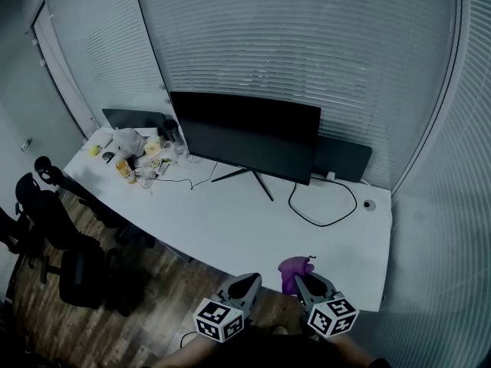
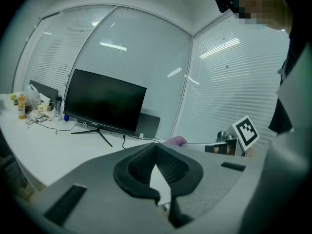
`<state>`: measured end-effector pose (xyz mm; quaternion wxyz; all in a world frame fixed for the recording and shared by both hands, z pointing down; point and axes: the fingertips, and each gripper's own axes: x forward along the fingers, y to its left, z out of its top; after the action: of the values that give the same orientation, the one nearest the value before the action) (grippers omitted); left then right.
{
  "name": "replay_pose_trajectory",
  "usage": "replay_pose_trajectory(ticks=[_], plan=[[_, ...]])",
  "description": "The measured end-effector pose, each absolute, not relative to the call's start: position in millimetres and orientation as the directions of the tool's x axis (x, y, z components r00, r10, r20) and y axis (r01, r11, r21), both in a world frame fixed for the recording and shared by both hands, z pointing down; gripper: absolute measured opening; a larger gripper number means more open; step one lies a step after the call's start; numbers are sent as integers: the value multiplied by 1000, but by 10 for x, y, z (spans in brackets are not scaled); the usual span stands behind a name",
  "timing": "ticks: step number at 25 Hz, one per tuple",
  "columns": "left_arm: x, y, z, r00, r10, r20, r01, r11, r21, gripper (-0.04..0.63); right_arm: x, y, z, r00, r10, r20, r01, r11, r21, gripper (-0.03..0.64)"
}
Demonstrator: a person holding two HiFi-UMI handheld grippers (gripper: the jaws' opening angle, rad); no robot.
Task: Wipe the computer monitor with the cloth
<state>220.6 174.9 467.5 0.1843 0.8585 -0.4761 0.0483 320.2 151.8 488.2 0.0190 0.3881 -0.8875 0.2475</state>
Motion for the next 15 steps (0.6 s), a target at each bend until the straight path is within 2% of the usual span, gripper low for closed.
replay_pose_trajectory(ticks=[15], plan=[[1783, 1516, 4572, 560, -788, 257, -826, -503, 255, 5, 2867, 1304, 4854, -665, -712, 224, -722, 538, -434, 75]])
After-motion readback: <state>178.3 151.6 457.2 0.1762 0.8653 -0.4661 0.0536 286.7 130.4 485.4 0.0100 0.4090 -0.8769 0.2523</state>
